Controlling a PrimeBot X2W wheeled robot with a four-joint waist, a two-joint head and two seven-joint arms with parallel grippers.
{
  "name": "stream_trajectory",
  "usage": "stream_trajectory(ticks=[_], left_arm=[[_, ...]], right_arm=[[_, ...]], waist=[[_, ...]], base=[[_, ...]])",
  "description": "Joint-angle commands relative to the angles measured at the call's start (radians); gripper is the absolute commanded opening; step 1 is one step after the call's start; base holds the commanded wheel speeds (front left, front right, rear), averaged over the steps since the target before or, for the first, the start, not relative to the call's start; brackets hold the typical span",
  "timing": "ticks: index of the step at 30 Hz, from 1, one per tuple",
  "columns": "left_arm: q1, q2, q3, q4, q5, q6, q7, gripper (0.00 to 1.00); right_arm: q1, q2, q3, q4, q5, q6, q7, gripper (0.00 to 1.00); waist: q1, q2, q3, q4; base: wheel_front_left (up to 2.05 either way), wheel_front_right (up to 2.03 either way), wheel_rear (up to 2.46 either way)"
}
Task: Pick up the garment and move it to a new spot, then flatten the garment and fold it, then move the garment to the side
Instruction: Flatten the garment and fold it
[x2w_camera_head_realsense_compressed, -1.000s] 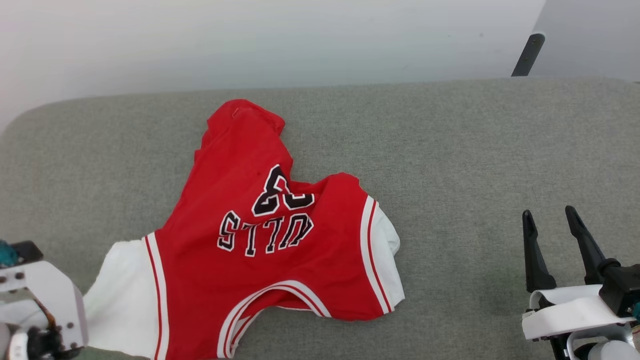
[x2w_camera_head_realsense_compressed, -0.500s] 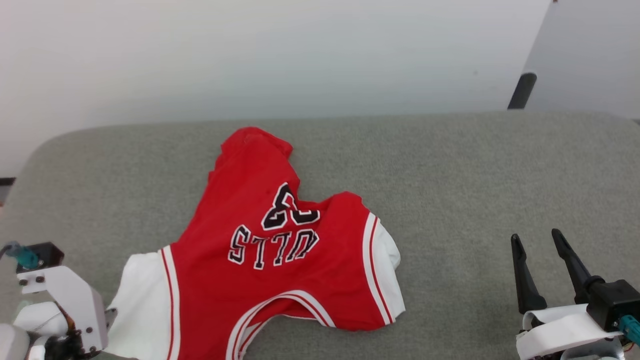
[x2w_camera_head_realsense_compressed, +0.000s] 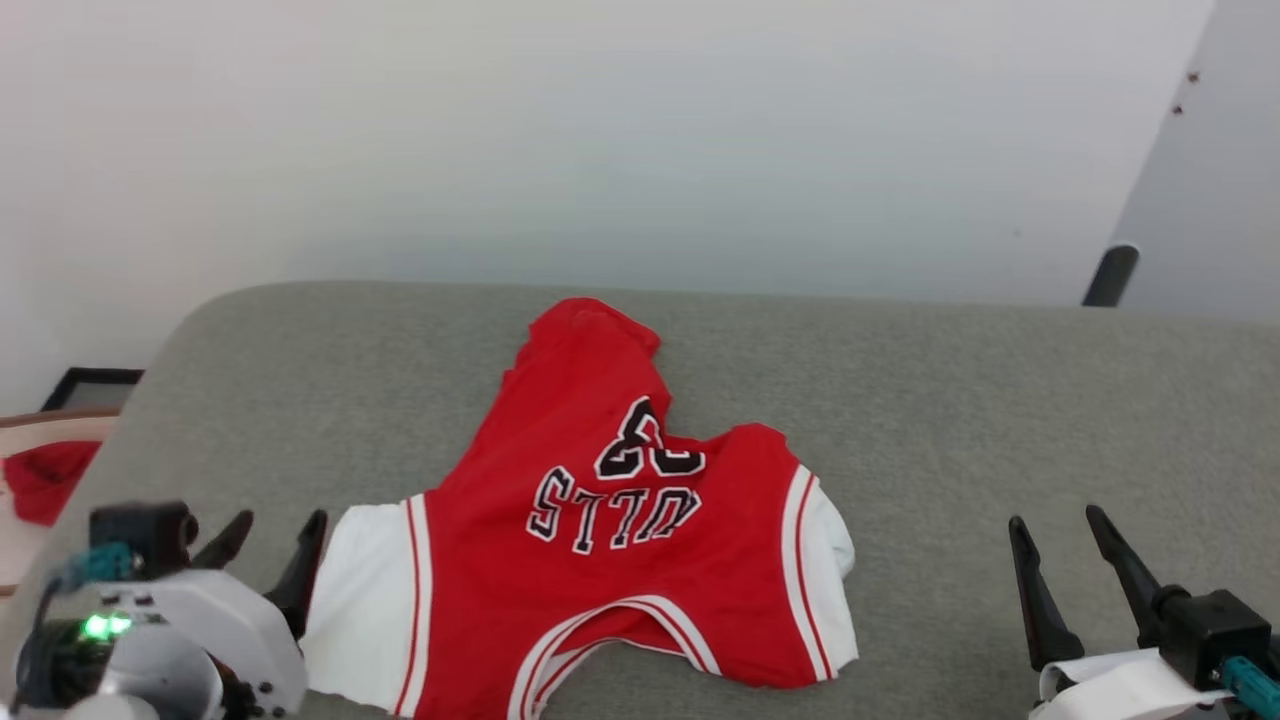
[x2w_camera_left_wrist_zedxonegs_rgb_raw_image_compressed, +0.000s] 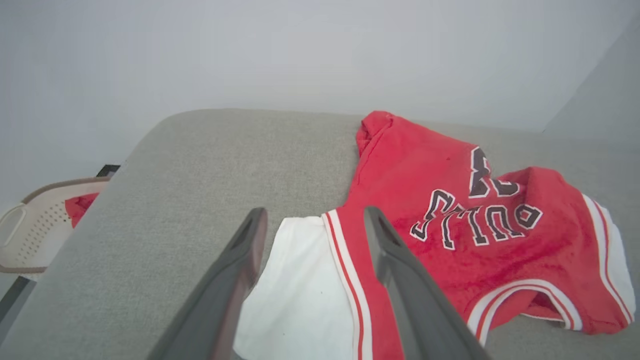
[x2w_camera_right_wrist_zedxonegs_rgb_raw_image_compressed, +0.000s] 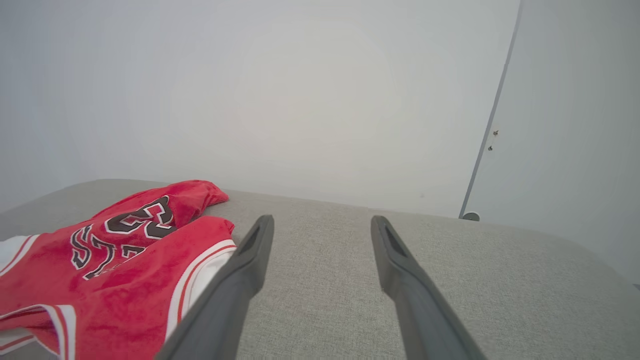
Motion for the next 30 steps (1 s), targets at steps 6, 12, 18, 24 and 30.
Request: stream_trajectory(ticks=[6,12,18,24,30], left_arm=[[0.059,-0.069,-0.002,0.025,0.056,-0.03,-0.256,1.0],[0.092,-0.117,-0.004,0.058,0.082,-0.039,-0.42,1.0],[0.112,-0.167,0.013,0.067,0.096,-0.03,-0.488,1.0],[0.106,-0.227,0.027,0.049,0.118,-0.041,-0.502,1.0],[0.073,-0.288,0.052,0.03,0.161,-0.07,-0.504,1.0]], right_arm=[[0.023,-0.014,0.012,0.002,0.011,0.0,0.02,1.0],[0.017,-0.036,0.026,-0.012,0.036,0.0,0.064,1.0],[-0.006,-0.084,0.046,-0.016,0.073,0.0,0.164,1.0],[-0.039,-0.142,0.058,-0.03,0.114,0.0,0.286,1.0],[-0.081,-0.19,0.076,-0.031,0.15,0.0,0.405,1.0]], waist=[[0.0,0.0,-0.034,0.058],[0.0,0.0,-0.02,0.094],[0.0,0.0,0.006,0.152],[0.0,0.0,0.074,0.22],[0.0,0.0,0.141,0.276]], base=[[0.0,0.0,0.0],[0.0,0.0,0.0],[0.0,0.0,0.0],[0.0,0.0,0.0],[0.0,0.0,0.0]])
